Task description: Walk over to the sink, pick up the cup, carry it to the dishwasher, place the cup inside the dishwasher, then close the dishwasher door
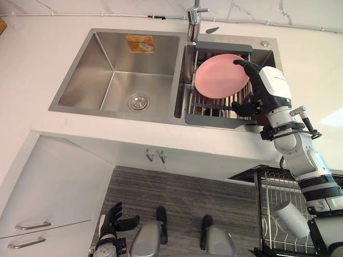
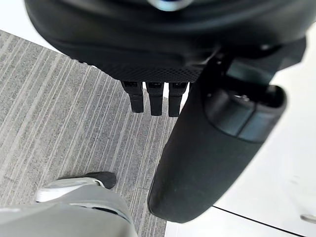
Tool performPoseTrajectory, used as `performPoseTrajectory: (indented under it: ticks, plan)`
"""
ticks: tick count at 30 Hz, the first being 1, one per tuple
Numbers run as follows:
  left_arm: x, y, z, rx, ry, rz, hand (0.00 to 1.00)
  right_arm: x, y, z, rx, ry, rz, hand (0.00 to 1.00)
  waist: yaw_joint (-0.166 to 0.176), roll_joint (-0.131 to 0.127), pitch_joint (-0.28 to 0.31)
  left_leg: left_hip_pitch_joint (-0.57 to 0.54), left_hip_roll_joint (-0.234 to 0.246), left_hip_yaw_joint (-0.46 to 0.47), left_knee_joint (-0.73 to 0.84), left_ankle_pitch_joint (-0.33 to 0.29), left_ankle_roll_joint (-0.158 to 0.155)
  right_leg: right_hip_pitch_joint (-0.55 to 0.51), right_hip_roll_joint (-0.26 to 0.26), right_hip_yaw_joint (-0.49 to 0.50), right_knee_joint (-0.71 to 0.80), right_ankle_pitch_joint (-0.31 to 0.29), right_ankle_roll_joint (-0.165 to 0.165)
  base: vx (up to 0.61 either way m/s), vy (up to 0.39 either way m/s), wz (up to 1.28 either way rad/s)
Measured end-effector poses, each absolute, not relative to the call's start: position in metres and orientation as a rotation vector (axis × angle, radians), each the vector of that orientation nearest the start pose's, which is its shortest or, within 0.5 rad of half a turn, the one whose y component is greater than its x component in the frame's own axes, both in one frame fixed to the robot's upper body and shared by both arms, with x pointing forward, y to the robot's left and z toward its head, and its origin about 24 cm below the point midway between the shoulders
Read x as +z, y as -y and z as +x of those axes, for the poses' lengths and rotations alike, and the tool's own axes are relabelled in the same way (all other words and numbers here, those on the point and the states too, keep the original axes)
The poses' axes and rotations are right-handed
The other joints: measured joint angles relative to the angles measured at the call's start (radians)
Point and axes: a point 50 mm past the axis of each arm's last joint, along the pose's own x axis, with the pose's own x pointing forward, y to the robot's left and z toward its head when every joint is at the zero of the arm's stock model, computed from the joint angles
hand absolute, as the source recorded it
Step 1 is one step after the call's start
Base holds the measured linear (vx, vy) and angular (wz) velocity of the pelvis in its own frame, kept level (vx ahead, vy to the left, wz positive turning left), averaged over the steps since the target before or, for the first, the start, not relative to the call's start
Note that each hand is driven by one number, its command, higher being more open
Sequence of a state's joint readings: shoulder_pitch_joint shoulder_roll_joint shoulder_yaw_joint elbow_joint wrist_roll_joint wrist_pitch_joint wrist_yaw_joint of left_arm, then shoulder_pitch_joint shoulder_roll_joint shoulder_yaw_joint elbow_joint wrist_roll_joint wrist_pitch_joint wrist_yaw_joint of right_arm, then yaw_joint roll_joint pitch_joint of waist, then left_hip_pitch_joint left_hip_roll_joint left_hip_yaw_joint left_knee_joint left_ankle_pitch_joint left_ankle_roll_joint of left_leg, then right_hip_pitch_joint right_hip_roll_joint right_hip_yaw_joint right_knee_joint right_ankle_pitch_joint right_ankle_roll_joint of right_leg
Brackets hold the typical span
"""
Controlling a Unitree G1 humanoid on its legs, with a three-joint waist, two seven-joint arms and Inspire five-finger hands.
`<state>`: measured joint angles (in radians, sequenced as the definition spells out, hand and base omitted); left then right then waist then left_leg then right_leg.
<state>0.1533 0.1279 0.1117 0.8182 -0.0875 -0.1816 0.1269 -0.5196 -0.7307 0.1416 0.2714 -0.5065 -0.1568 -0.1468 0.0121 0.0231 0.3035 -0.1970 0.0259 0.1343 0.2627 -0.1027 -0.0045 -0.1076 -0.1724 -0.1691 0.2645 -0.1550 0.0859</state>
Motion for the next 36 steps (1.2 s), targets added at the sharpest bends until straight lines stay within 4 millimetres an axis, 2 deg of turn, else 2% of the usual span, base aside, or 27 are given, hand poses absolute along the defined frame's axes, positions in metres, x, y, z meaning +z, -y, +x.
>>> performPoseTrajectory:
  ticks: [11, 15, 16, 23, 28, 36]
  plan:
    - [-0.123, -0.226, 0.136, 0.349, -0.73, 0.059, 0.9, 0.212, 0.243, 0.349, -0.183, 0.454, -1.34, 0.9, 0.005, 0.019, 0.064, -0.039, 0.005, -0.008, 0.042, 0.0, 0.001, -0.037, 0.001, -0.002, 0.031, 0.001, 0.0, -0.04, 0.005, 0.01]
    - [-0.121, -0.227, 0.141, 0.367, -0.712, 0.062, 0.9, 0.231, 0.245, 0.356, -0.251, 0.469, -1.362, 0.9, 0.009, 0.027, 0.082, -0.069, 0.009, -0.013, 0.055, 0.0, 0.002, -0.063, 0.003, -0.005, 0.046, 0.002, 0.0, -0.05, 0.003, 0.03]
    - [-0.12, -0.227, 0.144, 0.369, -0.705, 0.056, 0.9, 0.236, 0.245, 0.357, -0.265, 0.472, -1.365, 0.3, 0.013, 0.03, 0.085, -0.075, 0.01, -0.014, 0.06, 0.0, 0.002, -0.068, 0.003, -0.005, 0.049, 0.002, 0.0, 0.0, 0.0, 0.0]
    - [-0.115, -0.226, 0.153, 0.366, -0.673, 0.053, 0.9, 0.248, 0.242, 0.363, -0.278, 0.486, -1.424, 0.3, 0.023, 0.036, 0.093, -0.09, 0.012, -0.017, 0.063, 0.0, 0.002, -0.082, 0.005, -0.007, 0.051, 0.002, 0.0, 0.0, 0.0, 0.0]
    - [-0.112, -0.224, 0.162, 0.36, -0.649, 0.047, 0.9, 0.265, 0.241, 0.366, -0.31, 0.518, -1.42, 0.3, 0.024, 0.041, 0.114, -0.096, 0.011, -0.022, 0.063, 0.002, 0.003, -0.085, 0.005, -0.012, 0.052, 0.002, 0.0, 0.0, -0.002, 0.02]
    - [-0.112, -0.221, 0.164, 0.367, -0.638, 0.018, 0.9, 0.266, 0.235, 0.365, -0.28, 0.556, -1.437, 0.3, 0.025, 0.041, 0.114, -0.09, 0.01, -0.025, 0.047, 0.015, 0.0, -0.085, 0.005, -0.016, 0.048, 0.003, -0.003, 0.0, -0.001, 0.01]
